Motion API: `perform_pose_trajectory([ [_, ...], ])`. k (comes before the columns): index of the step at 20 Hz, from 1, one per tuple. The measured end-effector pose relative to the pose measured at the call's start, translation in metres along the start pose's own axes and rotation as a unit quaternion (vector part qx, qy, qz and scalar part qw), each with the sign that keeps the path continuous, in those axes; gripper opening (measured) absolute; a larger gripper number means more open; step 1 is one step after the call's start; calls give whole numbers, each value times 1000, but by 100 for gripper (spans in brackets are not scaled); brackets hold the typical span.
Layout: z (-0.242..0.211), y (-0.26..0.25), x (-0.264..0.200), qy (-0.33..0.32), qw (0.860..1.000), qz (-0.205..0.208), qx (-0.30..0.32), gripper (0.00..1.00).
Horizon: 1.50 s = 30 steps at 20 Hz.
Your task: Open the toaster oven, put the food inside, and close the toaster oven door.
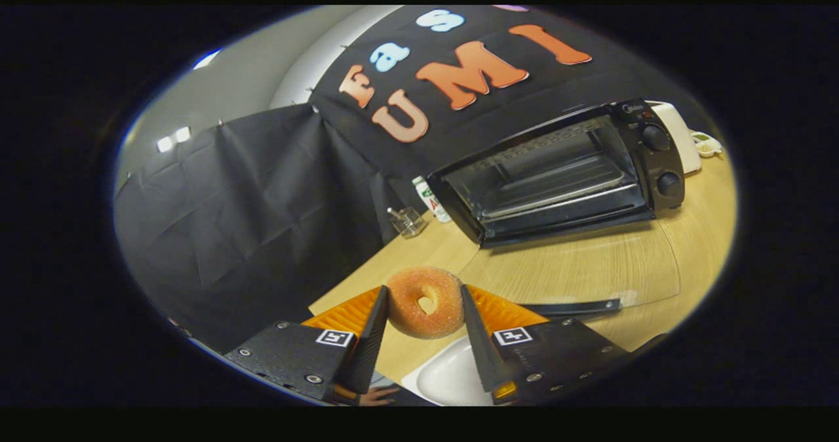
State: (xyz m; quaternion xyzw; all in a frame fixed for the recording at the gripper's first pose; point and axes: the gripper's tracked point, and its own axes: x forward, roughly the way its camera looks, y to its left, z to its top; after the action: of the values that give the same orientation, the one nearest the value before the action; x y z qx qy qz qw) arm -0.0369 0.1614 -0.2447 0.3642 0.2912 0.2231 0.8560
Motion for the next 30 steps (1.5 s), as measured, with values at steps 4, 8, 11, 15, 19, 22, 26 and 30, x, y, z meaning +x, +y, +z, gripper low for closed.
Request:
perform_pose_trajectory([
  [4,43,-33,22,-51,996,-33,69,63],
  [8,76,-52,33,-74,990,-46,113,63],
  [11,103,-72,48,-97,987,-75,100,63],
  [15,124,-101,75,-110,983,-115,90,63],
  [19,134,-125,95,-112,979,-141,97,63],
  [22,138,-141,107,-104,979,-158,74,63],
  [26,145,-159,115,-104,976,-185,50,65],
  [30,140,-162,118,-97,975,-198,7,78],
])
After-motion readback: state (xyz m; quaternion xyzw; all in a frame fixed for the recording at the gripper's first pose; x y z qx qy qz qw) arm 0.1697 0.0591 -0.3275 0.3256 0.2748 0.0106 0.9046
